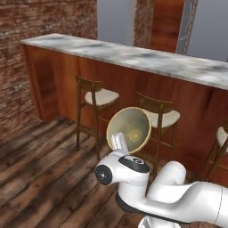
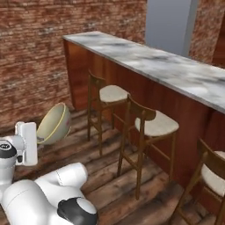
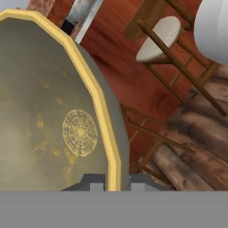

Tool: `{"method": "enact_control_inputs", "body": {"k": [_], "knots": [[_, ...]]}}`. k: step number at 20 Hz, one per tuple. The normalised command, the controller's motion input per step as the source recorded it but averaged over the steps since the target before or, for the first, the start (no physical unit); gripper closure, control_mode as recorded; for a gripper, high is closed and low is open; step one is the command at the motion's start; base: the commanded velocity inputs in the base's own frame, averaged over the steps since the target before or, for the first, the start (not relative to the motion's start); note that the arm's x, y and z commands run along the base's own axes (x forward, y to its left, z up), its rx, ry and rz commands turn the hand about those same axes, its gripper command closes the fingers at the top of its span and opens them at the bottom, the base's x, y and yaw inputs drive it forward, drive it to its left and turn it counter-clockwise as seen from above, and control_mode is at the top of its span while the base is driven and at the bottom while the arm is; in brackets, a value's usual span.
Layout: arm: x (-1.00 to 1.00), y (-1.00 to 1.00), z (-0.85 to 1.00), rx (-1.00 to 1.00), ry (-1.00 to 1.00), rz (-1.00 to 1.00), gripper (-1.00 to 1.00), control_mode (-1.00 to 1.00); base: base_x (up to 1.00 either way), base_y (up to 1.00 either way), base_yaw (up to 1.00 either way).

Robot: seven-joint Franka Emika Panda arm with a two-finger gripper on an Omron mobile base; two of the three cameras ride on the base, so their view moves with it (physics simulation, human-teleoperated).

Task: Move the bowls from the cabinet to the plates on the dining table.

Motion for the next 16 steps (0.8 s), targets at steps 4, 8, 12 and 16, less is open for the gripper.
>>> {"method": "enact_control_inputs", "body": {"k": [4, 8, 12, 16], "knots": [[0.0, 0.0, 0.0, 0.0, 0.0, 0.0, 1.0, 1.0, 0.76, 1.0, -0.28], [0.0, 0.0, 0.0, 0.0, 0.0, 0.0, 1.0, 1.0, 0.63, 1.0, -0.3], [0.0, 0.0, 0.0, 0.0, 0.0, 0.0, 1.0, 1.0, 0.55, 0.93, -0.31], [0.0, 0.0, 0.0, 0.0, 0.0, 0.0, 1.0, 1.0, 0.44, 0.83, -0.3]]}}
